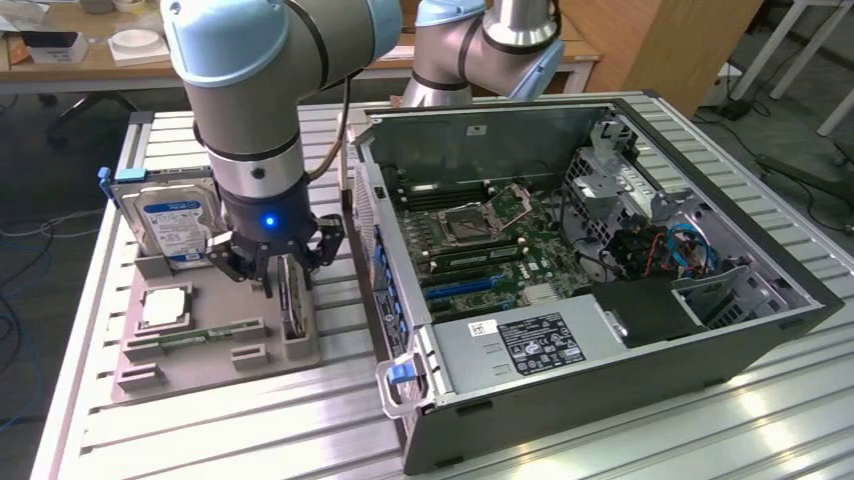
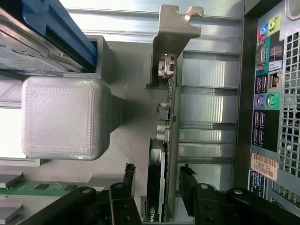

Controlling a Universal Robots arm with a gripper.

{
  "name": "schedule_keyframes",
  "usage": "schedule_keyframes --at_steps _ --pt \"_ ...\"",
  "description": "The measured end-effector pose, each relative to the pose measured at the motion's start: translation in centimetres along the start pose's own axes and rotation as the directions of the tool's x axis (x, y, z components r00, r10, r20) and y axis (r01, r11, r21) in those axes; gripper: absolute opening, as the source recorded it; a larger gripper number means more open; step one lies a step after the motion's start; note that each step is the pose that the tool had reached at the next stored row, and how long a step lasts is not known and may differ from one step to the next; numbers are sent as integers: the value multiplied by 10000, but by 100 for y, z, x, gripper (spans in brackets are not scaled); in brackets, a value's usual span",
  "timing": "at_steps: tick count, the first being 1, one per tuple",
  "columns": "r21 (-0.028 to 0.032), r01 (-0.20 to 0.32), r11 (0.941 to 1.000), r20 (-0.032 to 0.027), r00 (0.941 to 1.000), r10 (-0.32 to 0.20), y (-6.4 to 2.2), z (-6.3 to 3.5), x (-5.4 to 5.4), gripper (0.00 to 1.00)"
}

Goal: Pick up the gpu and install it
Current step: 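Pick up the gpu and move the gpu toward the slot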

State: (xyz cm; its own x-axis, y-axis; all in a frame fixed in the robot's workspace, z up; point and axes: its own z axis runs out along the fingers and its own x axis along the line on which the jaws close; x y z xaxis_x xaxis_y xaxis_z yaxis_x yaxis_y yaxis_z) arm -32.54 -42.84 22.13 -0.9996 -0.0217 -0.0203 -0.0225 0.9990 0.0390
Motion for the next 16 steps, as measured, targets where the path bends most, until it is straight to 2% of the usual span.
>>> schedule_keyframes --at_steps 8,9,16 --pt "0 0 10000 -1 10000 0 0 0 0 49" --pt "1 -1 10000 0 10000 1 0 0 0 42" --pt "1 -1 10000 -1 10000 1 0 0 0 42"
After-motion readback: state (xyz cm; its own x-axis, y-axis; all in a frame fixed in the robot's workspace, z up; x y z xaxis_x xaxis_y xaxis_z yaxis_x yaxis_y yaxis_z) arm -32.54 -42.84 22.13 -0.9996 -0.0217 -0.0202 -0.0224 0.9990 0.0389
